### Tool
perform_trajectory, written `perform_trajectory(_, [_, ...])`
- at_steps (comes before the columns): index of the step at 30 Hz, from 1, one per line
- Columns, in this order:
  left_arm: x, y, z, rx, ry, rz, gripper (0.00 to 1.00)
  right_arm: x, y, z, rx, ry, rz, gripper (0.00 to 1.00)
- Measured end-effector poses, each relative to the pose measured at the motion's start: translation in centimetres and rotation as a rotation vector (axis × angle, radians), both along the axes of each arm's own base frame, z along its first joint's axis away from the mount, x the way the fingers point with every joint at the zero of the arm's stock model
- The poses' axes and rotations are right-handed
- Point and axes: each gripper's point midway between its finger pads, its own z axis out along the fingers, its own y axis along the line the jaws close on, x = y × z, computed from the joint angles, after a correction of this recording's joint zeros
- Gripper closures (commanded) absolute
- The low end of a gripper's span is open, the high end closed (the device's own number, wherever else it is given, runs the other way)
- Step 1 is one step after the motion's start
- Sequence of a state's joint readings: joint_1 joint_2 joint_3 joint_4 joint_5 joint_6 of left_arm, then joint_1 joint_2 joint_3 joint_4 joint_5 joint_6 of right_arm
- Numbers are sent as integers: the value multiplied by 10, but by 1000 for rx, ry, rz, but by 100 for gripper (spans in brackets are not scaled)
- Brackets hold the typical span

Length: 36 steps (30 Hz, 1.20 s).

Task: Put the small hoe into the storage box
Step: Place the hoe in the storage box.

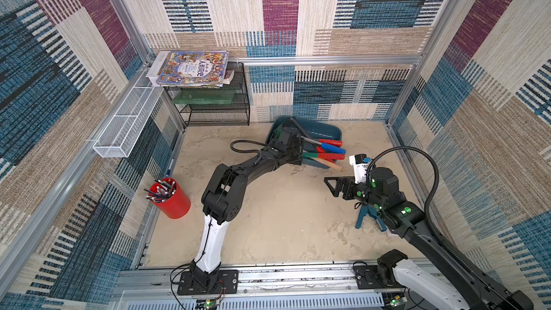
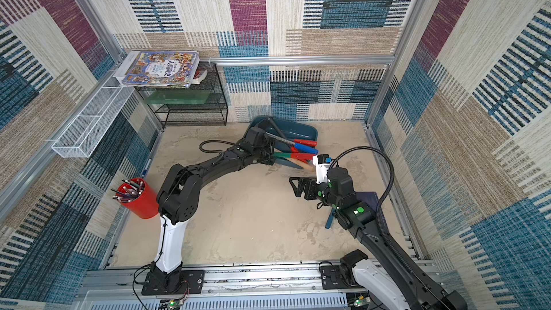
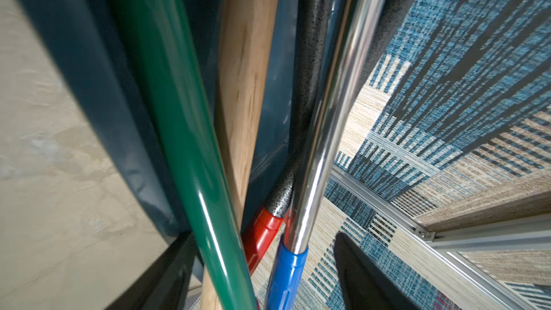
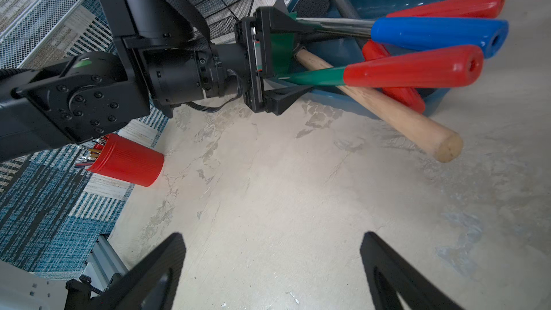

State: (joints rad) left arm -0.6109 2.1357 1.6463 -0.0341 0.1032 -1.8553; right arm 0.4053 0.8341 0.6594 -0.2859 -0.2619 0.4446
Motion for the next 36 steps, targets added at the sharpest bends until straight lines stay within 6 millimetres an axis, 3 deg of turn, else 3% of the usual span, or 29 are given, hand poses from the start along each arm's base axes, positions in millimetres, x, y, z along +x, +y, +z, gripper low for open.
perform_trajectory(1, [-1, 0, 1, -1, -1, -1, 21, 0, 0, 0, -1, 1, 0, 4])
perform_trajectory(2, [-2, 1, 2, -2, -3, 0, 13, 0, 0, -1, -2, 4, 0, 4])
perform_trajectory(11, [-9, 5, 0, 0, -1, -2, 10, 3, 1, -4, -7, 15, 0, 4])
perform_trajectory(12, [-10, 5, 1, 0, 0, -3, 2, 3, 1, -4, -7, 17, 0, 4])
perform_trajectory(13, [-11, 6, 1, 1, 0, -3, 0, 4, 2, -4, -7, 16, 0, 4])
perform_trajectory(27, [-27, 15, -3, 12, 15, -8, 0, 10, 5, -7, -8, 43, 3, 4])
perform_trajectory(36, [-34, 17, 12, 16, -22, -31, 0, 11, 8, -10, -7, 61, 10, 4])
